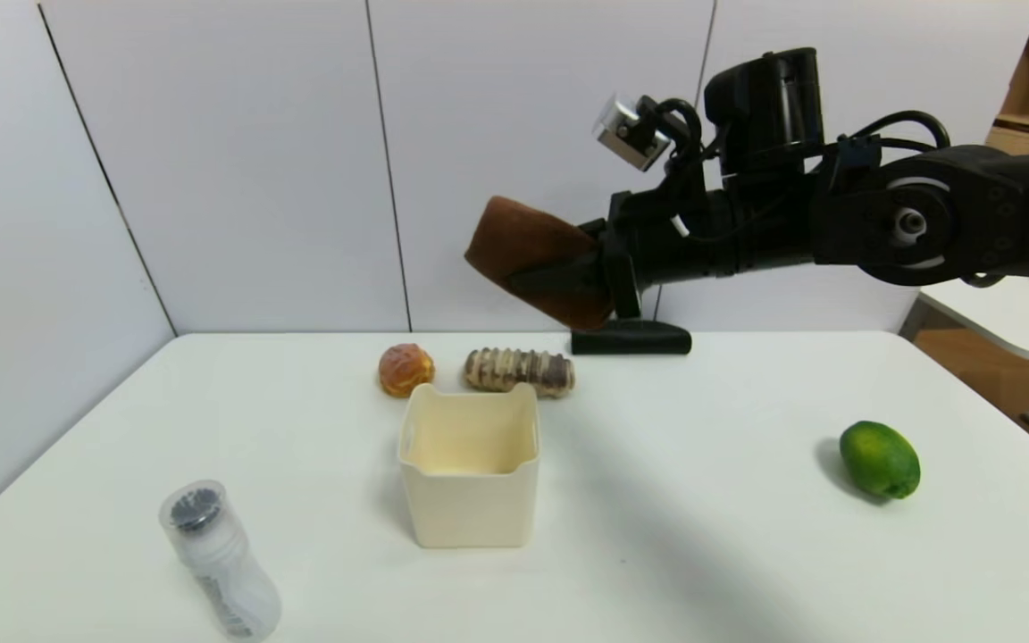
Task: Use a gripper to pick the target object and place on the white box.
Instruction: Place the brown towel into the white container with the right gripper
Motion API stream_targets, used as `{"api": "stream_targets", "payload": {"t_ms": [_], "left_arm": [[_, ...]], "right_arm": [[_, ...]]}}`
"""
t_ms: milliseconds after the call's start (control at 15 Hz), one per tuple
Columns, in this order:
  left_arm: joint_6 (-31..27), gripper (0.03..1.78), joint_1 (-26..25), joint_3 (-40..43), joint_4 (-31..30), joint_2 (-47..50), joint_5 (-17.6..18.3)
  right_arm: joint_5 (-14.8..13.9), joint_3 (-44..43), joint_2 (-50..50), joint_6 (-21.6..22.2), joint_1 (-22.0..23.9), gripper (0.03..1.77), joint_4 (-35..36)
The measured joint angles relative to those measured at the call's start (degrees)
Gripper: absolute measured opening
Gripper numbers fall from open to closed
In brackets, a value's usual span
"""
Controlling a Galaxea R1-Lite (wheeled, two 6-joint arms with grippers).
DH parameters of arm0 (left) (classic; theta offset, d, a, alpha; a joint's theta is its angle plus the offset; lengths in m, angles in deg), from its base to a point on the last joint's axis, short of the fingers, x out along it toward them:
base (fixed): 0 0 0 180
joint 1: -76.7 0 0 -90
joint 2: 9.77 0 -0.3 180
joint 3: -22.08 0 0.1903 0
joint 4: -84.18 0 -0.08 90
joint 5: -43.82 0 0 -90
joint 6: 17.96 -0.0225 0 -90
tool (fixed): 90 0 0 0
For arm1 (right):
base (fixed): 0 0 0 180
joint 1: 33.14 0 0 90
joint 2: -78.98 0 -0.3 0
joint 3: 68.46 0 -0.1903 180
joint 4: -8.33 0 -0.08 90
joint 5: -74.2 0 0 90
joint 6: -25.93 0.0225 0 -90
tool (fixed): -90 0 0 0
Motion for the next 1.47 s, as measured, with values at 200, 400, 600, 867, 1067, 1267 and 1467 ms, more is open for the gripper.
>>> {"api": "stream_targets", "payload": {"t_ms": [200,400,600,867,1067,1267,1467], "left_arm": [[0.0,1.69,0.02,0.0,0.0,0.0,-0.04],[0.02,1.69,0.0,0.0,0.0,0.0,-0.01],[0.02,1.69,0.0,0.0,0.0,0.0,-0.04],[0.0,1.69,0.0,0.0,0.0,0.0,-0.01],[0.02,1.69,0.0,0.0,0.0,0.0,-0.04],[0.0,1.69,0.0,0.0,0.0,0.0,-0.01],[0.02,1.69,0.0,0.0,0.0,0.0,-0.04]], "right_arm": [[0.17,0.63,0.29,-1.16,-3.35,0.69,0.22],[-0.38,0.57,1.56,-2.78,-5.51,0.69,0.55],[-0.77,0.72,3.35,-6.25,-6.69,0.69,0.3],[-0.82,1.22,5.92,-8.42,-7.74,0.69,0.0],[-0.88,2.69,6.97,-9.5,-7.66,0.69,0.0],[-1.29,4.44,7.47,-10.58,-7.72,0.69,0.16],[-1.38,4.77,7.63,-10.65,-7.66,0.69,0.39]]}}
